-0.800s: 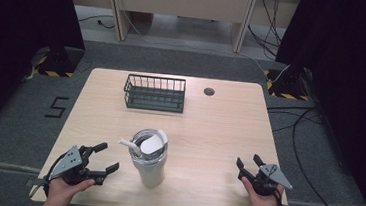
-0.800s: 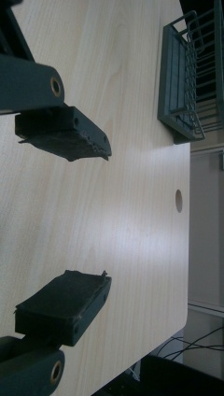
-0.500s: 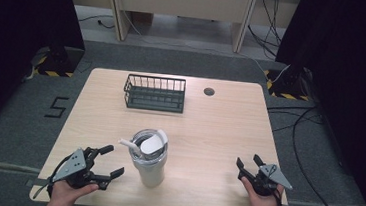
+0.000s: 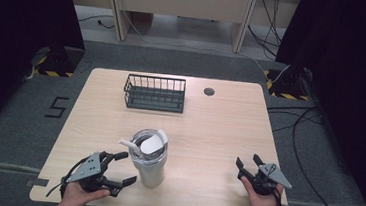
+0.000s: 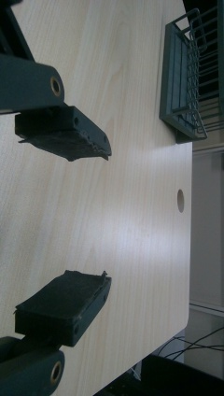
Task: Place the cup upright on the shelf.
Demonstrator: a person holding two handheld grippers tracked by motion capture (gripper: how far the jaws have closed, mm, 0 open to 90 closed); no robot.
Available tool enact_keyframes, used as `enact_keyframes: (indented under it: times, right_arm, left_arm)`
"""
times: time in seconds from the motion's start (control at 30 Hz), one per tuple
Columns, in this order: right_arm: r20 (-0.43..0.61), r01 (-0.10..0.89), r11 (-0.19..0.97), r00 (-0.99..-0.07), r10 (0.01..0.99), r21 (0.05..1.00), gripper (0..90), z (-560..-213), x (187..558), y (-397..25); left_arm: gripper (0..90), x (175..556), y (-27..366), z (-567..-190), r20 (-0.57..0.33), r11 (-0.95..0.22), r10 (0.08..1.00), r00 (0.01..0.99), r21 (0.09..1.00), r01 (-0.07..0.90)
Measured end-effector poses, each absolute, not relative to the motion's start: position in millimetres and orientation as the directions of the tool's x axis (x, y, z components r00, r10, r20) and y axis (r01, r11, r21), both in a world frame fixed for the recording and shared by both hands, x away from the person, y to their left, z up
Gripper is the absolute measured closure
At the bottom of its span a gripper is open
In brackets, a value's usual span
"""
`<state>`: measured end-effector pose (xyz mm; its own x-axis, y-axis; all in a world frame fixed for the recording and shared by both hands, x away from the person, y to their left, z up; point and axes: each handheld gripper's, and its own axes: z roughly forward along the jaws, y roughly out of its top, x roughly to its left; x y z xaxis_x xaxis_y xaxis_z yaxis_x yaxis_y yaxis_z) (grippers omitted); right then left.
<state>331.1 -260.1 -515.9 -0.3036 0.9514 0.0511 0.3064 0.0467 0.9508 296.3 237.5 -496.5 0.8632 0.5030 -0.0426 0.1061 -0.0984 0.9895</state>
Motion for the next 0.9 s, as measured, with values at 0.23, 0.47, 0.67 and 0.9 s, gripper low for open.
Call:
enact_keyframes:
  times: [0.23,0.47,0.67,0.9]
  right_arm:
    - [0.053,0.311,0.046,-0.303,0.951,0.949,32.2,-515.9,331.4,-259.5]
    - [0.047,0.308,0.052,-0.307,0.95,0.95,32.2,-516.0,331.8,-259.1]
    - [0.035,0.306,0.065,-0.31,0.95,0.95,32.2,-515.8,332.3,-259.3]
    - [0.044,0.312,0.058,-0.31,0.95,0.948,32.2,-515.9,332.3,-259.0]
  left_arm:
    - [14.2,303.9,225.0,-498.3,-0.043,-0.112,0.492,0.87,0.987,0.113]
    - [13.8,315.0,207.5,-499.0,-0.032,-0.128,0.459,0.888,0.987,0.101]
    - [6.2,322.1,193.5,-499.3,-0.025,-0.125,0.455,0.89,0.988,0.092]
    - [3.6,327.2,186.0,-503.1,-0.035,-0.108,0.446,0.894,0.99,0.092]
